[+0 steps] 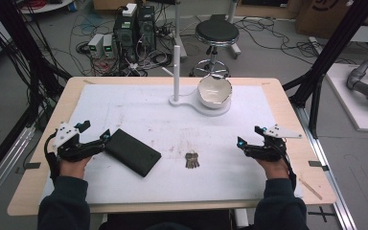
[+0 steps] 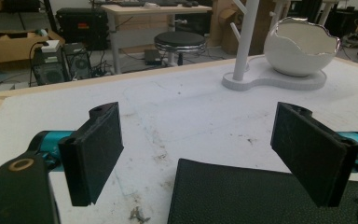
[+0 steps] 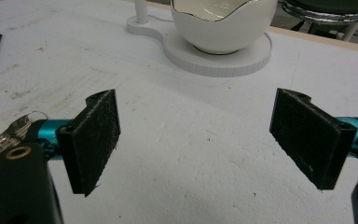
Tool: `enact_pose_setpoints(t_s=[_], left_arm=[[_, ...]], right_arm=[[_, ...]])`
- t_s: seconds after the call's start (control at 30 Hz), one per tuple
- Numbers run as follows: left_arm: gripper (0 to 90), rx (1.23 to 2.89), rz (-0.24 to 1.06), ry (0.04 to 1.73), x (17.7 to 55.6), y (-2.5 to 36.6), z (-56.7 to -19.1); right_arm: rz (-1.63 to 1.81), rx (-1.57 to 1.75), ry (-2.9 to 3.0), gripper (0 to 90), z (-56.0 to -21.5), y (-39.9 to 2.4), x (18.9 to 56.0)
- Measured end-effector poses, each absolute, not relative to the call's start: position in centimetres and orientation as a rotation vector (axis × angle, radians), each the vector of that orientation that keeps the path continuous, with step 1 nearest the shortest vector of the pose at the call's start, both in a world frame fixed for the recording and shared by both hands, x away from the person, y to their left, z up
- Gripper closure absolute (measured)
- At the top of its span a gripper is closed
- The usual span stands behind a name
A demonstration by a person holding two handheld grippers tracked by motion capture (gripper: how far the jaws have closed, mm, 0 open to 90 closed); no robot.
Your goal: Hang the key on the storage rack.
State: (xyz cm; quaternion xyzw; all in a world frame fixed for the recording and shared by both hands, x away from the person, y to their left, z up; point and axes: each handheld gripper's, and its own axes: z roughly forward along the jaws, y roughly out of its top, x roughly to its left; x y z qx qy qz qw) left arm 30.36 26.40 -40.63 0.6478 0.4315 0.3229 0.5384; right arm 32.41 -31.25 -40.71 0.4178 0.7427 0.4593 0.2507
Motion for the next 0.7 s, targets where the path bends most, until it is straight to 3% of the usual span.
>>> enact_pose_setpoints(t_s=[0.5, 0.7], left_arm=[[16.5, 1.549, 0.769, 1.031, 30.5, 26.3, -40.7], [16.8, 1.553, 0.768, 1.021, 30.4, 26.2, -40.7]], right_arm=[[1.261, 1.141, 2.019, 16.0, -40.8, -30.8, 32.1], [1.320, 1.116, 2.180, 17.2, -41.6, -26.1, 32.2]])
